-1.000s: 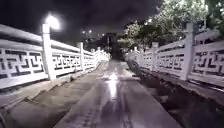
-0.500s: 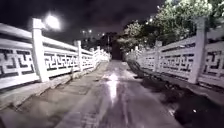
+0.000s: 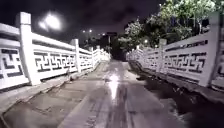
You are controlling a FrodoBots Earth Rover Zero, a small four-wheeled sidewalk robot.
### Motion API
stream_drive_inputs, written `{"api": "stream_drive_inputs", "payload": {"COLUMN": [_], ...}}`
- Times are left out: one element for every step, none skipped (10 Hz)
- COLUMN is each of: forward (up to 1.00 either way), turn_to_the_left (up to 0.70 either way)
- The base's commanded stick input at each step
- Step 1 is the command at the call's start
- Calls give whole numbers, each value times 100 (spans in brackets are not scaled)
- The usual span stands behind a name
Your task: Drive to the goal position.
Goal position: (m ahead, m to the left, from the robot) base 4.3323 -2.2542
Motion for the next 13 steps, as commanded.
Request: {"api": "stream_drive_inputs", "payload": {"forward": [38,38,38,38,38,38,38,38,38,38,38,38,38], "turn_to_the_left": [0,0,0,0,0,0,0,0,0,0,0,0,0]}}
